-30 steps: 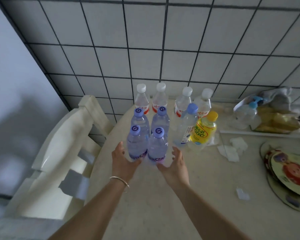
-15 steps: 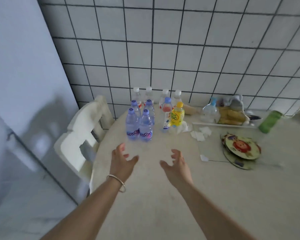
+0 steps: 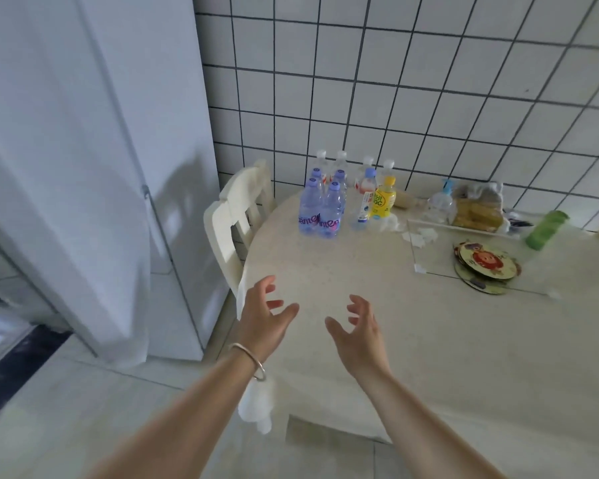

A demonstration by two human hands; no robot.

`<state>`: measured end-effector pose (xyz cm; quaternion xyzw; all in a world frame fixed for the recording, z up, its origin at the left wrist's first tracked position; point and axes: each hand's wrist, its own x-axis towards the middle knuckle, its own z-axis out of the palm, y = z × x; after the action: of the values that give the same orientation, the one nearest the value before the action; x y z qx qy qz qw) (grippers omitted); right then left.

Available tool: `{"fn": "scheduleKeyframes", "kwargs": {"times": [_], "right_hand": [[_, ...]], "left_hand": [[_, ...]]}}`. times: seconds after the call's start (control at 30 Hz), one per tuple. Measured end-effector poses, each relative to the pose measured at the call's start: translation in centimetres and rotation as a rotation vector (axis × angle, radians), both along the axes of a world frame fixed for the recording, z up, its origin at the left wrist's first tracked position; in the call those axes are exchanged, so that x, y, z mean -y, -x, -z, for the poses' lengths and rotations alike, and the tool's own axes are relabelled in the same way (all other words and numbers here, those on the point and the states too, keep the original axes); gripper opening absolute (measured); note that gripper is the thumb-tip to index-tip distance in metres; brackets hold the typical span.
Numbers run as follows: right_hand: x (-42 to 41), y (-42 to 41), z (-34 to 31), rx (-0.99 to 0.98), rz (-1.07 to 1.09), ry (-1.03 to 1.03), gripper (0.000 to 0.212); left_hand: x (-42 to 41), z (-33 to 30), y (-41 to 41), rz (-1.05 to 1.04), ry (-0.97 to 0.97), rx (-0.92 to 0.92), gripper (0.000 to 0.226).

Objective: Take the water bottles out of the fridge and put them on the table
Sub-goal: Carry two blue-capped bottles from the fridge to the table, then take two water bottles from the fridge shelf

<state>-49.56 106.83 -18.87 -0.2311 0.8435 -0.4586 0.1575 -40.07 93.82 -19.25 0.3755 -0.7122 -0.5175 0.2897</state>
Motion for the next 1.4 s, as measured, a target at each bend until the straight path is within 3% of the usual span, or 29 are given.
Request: {"fn": "scheduleKeyframes", "kwargs": {"times": [0.33,0.53,0.73,1.0,1.4], "right_hand": [[-0.4,-18.6,-1.3,-0.071,0.082,0.051,0.057],[5.1,-30.5,-3.3,-0.073,-0.018,0.159,0.046],[12.2,-37.4,-6.0,-0.137,-0.256,0.176,0.052],[23.8,-39.3,-9.6,-0.160,-0.410,0.239,0.054],[46.9,-33.6,-16.9,-0.245,-0.421,0.270,0.053]], "left_hand": [[-0.4,-1.3,-16.1,0.240,0.033,-0.085,0.060],[4.2,-3.6,-29.8,0.172,0.042,-0.116,0.056],[11.2,-5.9,-38.0,0.039,0.109,-0.135,0.057],[21.7,-7.5,-41.5,-0.114,0.135,-0.167,0.056],[41.7,-13.7,-36.7,-0.210,0.175,-0.210,0.054]]}}
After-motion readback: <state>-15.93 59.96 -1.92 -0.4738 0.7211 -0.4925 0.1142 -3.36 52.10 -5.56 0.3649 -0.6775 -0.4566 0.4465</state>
